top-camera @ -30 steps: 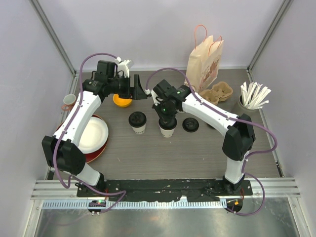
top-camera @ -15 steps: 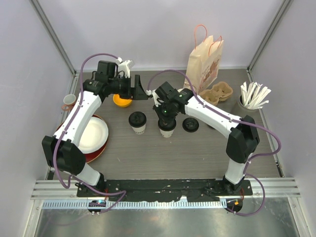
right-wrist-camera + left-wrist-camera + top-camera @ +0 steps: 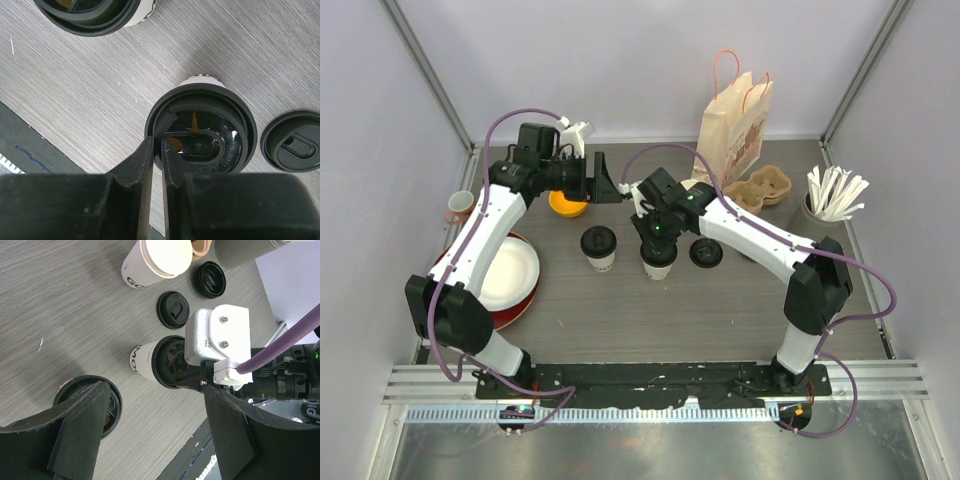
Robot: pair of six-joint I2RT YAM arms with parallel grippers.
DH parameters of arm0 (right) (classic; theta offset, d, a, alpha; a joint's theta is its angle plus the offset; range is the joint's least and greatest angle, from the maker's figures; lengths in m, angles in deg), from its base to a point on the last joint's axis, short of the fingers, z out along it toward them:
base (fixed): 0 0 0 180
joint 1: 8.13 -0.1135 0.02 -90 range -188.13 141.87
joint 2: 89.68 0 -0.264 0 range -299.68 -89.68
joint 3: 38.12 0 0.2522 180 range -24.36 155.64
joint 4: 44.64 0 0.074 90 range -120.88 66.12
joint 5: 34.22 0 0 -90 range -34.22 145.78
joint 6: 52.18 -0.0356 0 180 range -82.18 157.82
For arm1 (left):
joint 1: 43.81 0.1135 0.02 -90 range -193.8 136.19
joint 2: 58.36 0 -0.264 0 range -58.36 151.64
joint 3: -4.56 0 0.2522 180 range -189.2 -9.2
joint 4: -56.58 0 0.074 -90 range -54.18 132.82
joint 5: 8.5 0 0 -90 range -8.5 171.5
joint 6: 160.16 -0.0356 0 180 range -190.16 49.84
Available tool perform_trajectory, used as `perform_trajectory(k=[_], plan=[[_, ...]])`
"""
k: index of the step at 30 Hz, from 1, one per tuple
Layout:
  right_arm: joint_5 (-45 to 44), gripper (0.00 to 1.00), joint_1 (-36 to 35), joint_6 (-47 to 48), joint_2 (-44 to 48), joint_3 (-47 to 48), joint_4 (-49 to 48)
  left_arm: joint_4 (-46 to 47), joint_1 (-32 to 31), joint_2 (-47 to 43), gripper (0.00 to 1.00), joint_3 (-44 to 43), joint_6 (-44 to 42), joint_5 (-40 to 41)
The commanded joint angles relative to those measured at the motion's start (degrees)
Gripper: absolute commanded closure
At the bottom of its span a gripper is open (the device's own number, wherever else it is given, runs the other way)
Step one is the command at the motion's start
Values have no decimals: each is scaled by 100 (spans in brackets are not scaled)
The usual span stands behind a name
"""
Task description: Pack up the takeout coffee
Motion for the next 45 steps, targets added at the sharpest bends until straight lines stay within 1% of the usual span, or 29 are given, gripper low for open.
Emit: perform_trajectory(k=[1,2,5,10,11,15,17,18,19,20,21,22,25,27,29,31,33,36,40,45], plan=[[78,81,-60,220,108,519,130,256,45,-55,20,55,82,51],[78,79,-43,238,91,564,138,265,37,-55,20,64,90,42],[95,76,-25,273,47,713,191,265,37,-47,20,82,108,24],[209,76,-25,300,-14,845,226,274,36,-20,20,82,117,15],[210,73,-16,317,-32,872,261,265,36,-20,20,90,125,7],[139,68,-16,273,20,1030,314,274,28,-29,21,125,222,-37],[26,66,36,107,195,1074,271,274,-86,-90,25,248,310,-29],[16,65,185,37,275,1057,235,283,-139,-117,27,292,397,-20],[16,64,308,-51,371,987,148,283,-200,-160,33,388,468,32],[42,64,440,-304,633,882,-79,300,-331,-239,37,442,529,76],[103,63,571,-411,749,585,-194,318,-402,-292,40,503,582,103],[156,62,877,-525,880,408,-300,300,-473,-310,44,617,704,129],[446,58,1362,-869,1268,-418,-739,300,-649,-240,46,845,1029,95],[622,53,1513,-1009,1478,-944,-985,300,-754,-126,45,951,1136,112],[789,48,1653,-1089,1576,-1218,-1240,274,-877,-47,42,1048,1198,190],[1025,47,1750,-1247,1672,-1588,-1478,283,-956,76,39,1136,1224,305],[1141,45,1908,-1378,1699,-1886,-1803,370,-983,129,39,1224,1347,402],[1474,45,2014,-1563,1717,-2202,-2189,528,-983,252,42,1347,1470,481],[1607,47,2049,-1704,1673,-2389,-2463,678,-983,410,51,1444,1611,534],[1861,47,2058,-1854,1611,-2573,-2815,766,-983,718,53,1479,1778,394]])
